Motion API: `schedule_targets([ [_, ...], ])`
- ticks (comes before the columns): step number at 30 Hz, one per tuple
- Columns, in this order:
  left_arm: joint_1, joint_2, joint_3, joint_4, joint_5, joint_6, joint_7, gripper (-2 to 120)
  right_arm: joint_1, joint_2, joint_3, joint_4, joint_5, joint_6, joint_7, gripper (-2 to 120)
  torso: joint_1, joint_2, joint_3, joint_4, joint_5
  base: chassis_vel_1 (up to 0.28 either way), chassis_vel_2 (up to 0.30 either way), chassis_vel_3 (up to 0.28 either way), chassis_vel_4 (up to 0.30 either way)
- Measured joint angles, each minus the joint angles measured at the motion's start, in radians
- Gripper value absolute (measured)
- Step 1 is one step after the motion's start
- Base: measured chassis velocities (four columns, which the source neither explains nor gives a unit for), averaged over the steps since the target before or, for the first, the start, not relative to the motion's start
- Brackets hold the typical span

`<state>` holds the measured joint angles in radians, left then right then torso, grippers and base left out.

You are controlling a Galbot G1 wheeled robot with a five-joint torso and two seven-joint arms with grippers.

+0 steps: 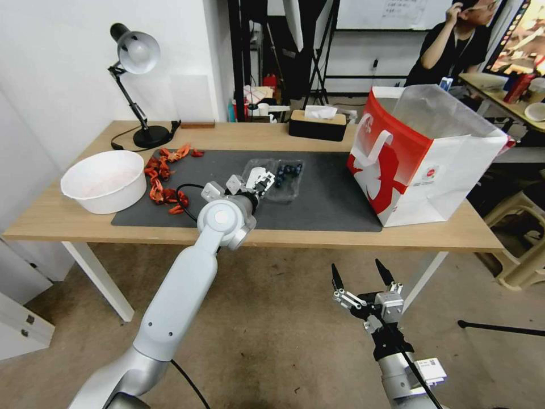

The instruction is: Close the takeout container lid, then place the container into the takeout bag.

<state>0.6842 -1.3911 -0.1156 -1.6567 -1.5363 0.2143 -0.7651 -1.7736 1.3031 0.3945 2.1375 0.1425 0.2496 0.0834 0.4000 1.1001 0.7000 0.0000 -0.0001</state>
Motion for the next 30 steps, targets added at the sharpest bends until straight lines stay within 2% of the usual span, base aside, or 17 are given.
schedule_targets([
  [8,0.018,0.001,-0.007,-0.003,0.013,-0.028,0.045,100,-0.002,0.006,-0.003,-0.002,-0.009,0.002,-0.002,100,0.0,0.0,0.0,0.0,0.0,0.0,0.0,0.0,0.0],
  [12,0.043,-0.001,-0.01,-0.013,0.033,-0.067,0.114,100,-0.007,0.012,-0.005,-0.005,-0.019,0.005,-0.002,100,0.0,0.0,0.0,-0.0001,0.0,0.0,0.0,0.0,0.0],
  [13,0.043,-0.001,-0.01,-0.013,0.033,-0.067,0.114,100,-0.007,0.012,-0.005,-0.005,-0.019,0.005,-0.002,100,0.0,0.0,0.0,-0.0001,0.0,0.0,0.0,0.0,0.0],
  [16,0.065,-0.001,-0.012,-0.031,0.045,-0.093,0.188,100,-0.009,0.015,-0.006,-0.005,-0.025,0.006,-0.002,100,0.0,0.0,0.0,0.0,0.0001,0.0,0.0,0.0,0.0],
  [17,0.065,-0.001,-0.012,-0.031,0.045,-0.093,0.188,100,-0.009,0.015,-0.006,-0.005,-0.025,0.006,-0.002,100,0.0,0.0,0.0,0.0,0.0001,0.0,0.0,0.0,0.0],
  [20,0.083,0.003,-0.01,-0.048,0.058,-0.106,0.253,100,-0.011,0.017,-0.007,-0.005,-0.029,0.006,-0.003,100,0.0,0.0,0.0,0.0001,0.0001,0.0,0.0,0.0,0.0],
  [21,0.083,0.003,-0.01,-0.048,0.058,-0.106,0.253,100,-0.011,0.017,-0.007,-0.005,-0.029,0.006,-0.003,100,0.0,0.0,0.0,0.0001,0.0001,0.0,0.0,0.0,0.0],
  [24,0.098,0.012,0.0,-0.063,0.087,-0.109,0.317,100,-0.014,0.02,-0.008,-0.004,-0.034,0.01,-0.004,100,0.0,0.0,0.0,0.0,0.0,0.0,0.0,0.0,0.0],
  [26,0.101,0.014,0.002,-0.065,0.095,-0.111,0.334,100,-0.015,0.021,-0.008,-0.003,-0.035,0.011,-0.004,100,0.0,0.0,0.0,0.0,0.0,0.0,0.0,0.0,0.0],
  [29,0.108,0.027,0.018,-0.066,0.127,-0.113,0.414,100,-0.018,0.021,-0.008,-0.002,-0.038,0.013,-0.004,100,0.0,0.0,0.0,0.0,0.0001,0.0,0.0,0.0,0.0],
  [30,0.108,0.027,0.018,-0.066,0.127,-0.113,0.414,100,-0.018,0.021,-0.008,-0.002,-0.038,0.013,-0.004,100,0.0,0.0,0.0,0.0,0.0001,0.0,0.0,0.0,0.0],
])
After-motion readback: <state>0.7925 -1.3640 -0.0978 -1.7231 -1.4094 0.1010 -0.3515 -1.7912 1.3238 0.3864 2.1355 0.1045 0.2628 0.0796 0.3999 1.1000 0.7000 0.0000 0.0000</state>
